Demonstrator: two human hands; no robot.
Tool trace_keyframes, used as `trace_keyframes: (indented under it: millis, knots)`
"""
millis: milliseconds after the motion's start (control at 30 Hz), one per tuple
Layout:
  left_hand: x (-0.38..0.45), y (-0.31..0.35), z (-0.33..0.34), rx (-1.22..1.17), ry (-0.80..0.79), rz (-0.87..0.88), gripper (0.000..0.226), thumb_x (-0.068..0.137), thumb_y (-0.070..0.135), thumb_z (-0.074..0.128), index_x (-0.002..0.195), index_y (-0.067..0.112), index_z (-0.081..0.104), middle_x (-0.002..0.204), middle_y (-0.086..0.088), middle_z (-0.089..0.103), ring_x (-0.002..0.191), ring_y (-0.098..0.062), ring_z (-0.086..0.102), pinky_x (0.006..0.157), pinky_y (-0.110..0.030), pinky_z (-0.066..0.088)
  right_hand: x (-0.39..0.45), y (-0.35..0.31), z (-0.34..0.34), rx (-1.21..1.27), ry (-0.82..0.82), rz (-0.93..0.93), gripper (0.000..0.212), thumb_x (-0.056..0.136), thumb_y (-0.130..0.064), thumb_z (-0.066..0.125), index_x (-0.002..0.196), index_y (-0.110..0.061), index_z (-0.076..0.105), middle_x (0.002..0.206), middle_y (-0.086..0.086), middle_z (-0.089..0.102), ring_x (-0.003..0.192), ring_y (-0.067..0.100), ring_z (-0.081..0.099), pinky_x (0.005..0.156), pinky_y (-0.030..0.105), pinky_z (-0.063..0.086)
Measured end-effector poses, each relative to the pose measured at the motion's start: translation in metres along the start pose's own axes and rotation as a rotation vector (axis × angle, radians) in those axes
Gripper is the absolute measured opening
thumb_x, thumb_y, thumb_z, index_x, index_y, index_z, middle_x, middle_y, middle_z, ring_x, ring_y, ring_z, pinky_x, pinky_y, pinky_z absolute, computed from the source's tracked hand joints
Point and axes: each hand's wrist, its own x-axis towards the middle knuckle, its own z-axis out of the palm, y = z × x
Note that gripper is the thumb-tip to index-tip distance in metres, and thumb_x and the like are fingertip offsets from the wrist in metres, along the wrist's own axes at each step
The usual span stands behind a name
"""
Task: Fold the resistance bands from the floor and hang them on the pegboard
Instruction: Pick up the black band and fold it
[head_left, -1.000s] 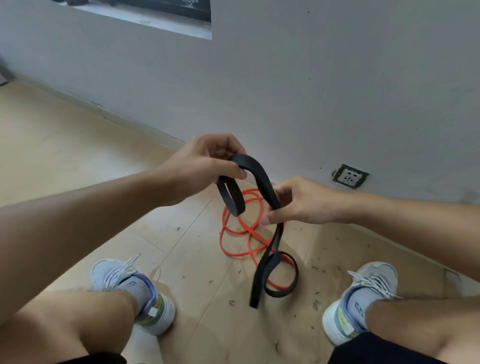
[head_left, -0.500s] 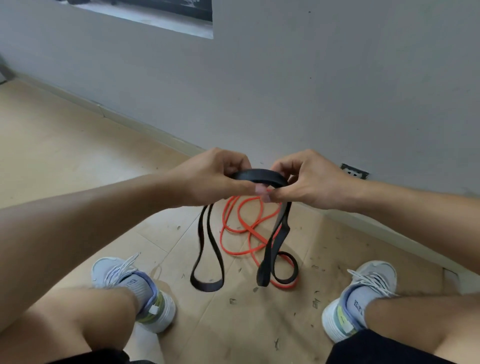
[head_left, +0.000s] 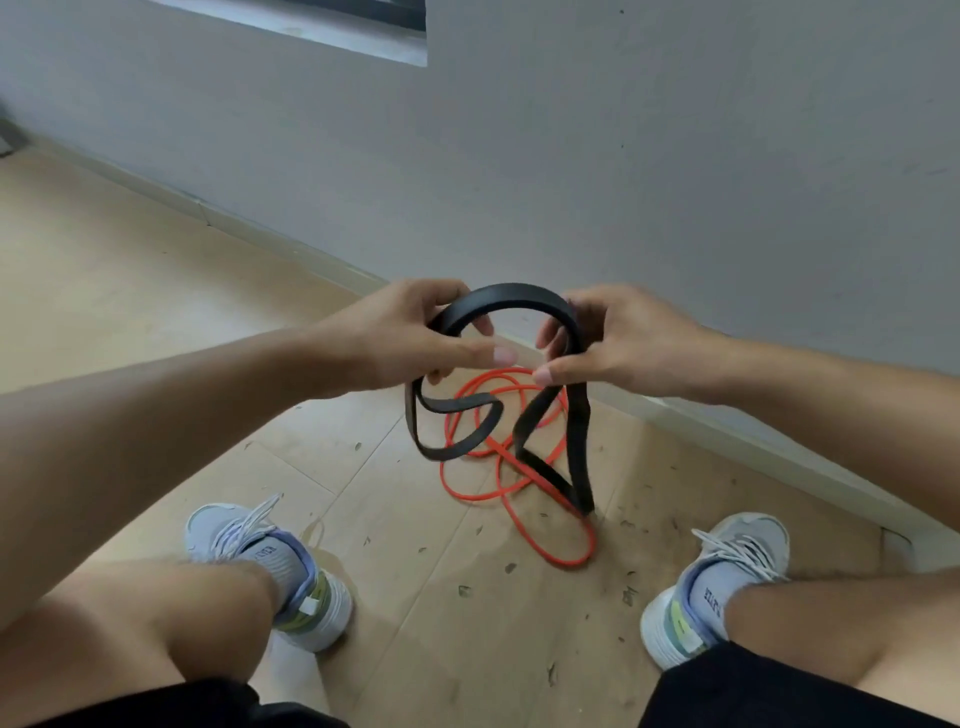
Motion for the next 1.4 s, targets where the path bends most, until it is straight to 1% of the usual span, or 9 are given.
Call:
trace_keyframes:
  millis: [233, 400, 567, 767, 900, 1067, 1200, 1300, 1400]
  knots:
    - [0.001, 0.013, 0.008, -0.126, 0.081, 0.144, 0.04, 0.074, 0.052, 0.082, 0.086, 0.016, 0.071, 0.072, -0.005, 0.062, 0.072, -0.022, 0.06, 0.076, -0.048, 0.049, -0.011, -0.035, -0.007, 0.024, 0.235, -0.265, 0.031, 0.079, -0.024, 0.089, 0.103, -0.024, 0.068, 0.084, 0.001, 0.076, 0.075, 0.015, 0.073, 0.07, 0.024, 0.058]
    - [-0.002, 0.023, 0.011, -0.26, 0.066, 0.202, 0.018, 0.079, 0.026, 0.078, 0.087, 0.012, 0.071, 0.076, -0.004, 0.063, 0.078, -0.02, 0.061, 0.082, -0.04, 0.055, 0.0, -0.008, 0.005, 0.039, 0.051, -0.108, 0.014, 0.086, -0.024, 0.082, 0.097, -0.021, 0.073, 0.088, 0.004, 0.076, 0.082, 0.019, 0.073, 0.078, 0.038, 0.056]
    - [-0.004, 0.023, 0.015, -0.18, 0.072, 0.107, 0.048, 0.056, 0.045, 0.087, 0.078, 0.004, 0.074, 0.069, -0.015, 0.063, 0.071, -0.03, 0.066, 0.089, -0.064, 0.055, 0.001, 0.008, 0.015, 0.05, -0.087, -0.054, 0.019, 0.082, -0.018, 0.086, 0.096, -0.014, 0.074, 0.084, 0.004, 0.074, 0.08, 0.017, 0.071, 0.081, 0.035, 0.056]
    - [-0.004, 0.025, 0.016, -0.013, 0.088, 0.088, 0.061, 0.052, 0.062, 0.089, 0.076, 0.008, 0.075, 0.073, -0.021, 0.071, 0.075, -0.047, 0.069, 0.077, -0.066, 0.058, -0.002, 0.014, 0.025, 0.149, -0.153, -0.02, 0.023, 0.083, -0.02, 0.086, 0.1, -0.025, 0.072, 0.099, -0.003, 0.079, 0.096, 0.014, 0.075, 0.088, 0.031, 0.057]
    - [-0.005, 0.038, 0.024, 0.081, 0.11, 0.111, 0.058, 0.056, 0.062, 0.082, 0.078, 0.009, 0.075, 0.07, -0.015, 0.072, 0.067, -0.034, 0.071, 0.069, -0.051, 0.062, -0.003, 0.008, 0.038, 0.083, -0.219, 0.009, 0.033, 0.08, -0.033, 0.088, 0.105, -0.039, 0.067, 0.101, -0.02, 0.074, 0.094, -0.006, 0.07, 0.079, 0.01, 0.051]
    - [-0.001, 0.046, 0.032, 0.244, 0.277, 0.144, 0.05, 0.064, 0.059, 0.085, 0.072, 0.012, 0.072, 0.063, -0.014, 0.064, 0.048, -0.009, 0.05, 0.046, -0.021, 0.037, 0.0, 0.006, 0.053, 0.13, -0.218, 0.021, 0.046, 0.079, -0.037, 0.088, 0.117, -0.035, 0.061, 0.091, -0.019, 0.066, 0.072, -0.01, 0.063, 0.065, 0.008, 0.046]
    - [0.003, 0.052, 0.033, 0.202, 0.428, 0.118, 0.059, 0.06, 0.059, 0.089, 0.087, 0.015, 0.061, 0.055, 0.005, 0.057, 0.053, -0.015, 0.07, 0.056, -0.038, 0.061, 0.007, 0.008, 0.063, 0.145, -0.21, 0.081, 0.035, 0.075, -0.052, 0.087, 0.106, -0.043, 0.072, 0.102, -0.014, 0.069, 0.086, -0.001, 0.065, 0.079, 0.021, 0.047]
    - [0.004, 0.057, 0.032, 0.09, 0.463, 0.14, 0.07, 0.064, 0.045, 0.093, 0.105, 0.017, 0.043, 0.058, 0.0, 0.057, 0.051, -0.016, 0.067, 0.054, -0.037, 0.062, 0.008, 0.007, 0.07, 0.191, -0.177, 0.082, 0.033, 0.076, -0.044, 0.089, 0.096, -0.022, 0.077, 0.083, -0.009, 0.075, 0.085, 0.014, 0.071, 0.079, 0.033, 0.057]
    - [0.005, 0.06, 0.029, -0.028, 0.523, 0.157, 0.069, 0.066, 0.037, 0.094, 0.107, 0.014, 0.043, 0.063, -0.007, 0.056, 0.054, -0.016, 0.063, 0.053, -0.03, 0.062, 0.009, 0.007, 0.072, 0.231, -0.174, 0.058, 0.028, 0.085, -0.019, 0.082, 0.1, 0.001, 0.07, 0.094, 0.013, 0.074, 0.09, 0.023, 0.074, 0.087, 0.037, 0.062]
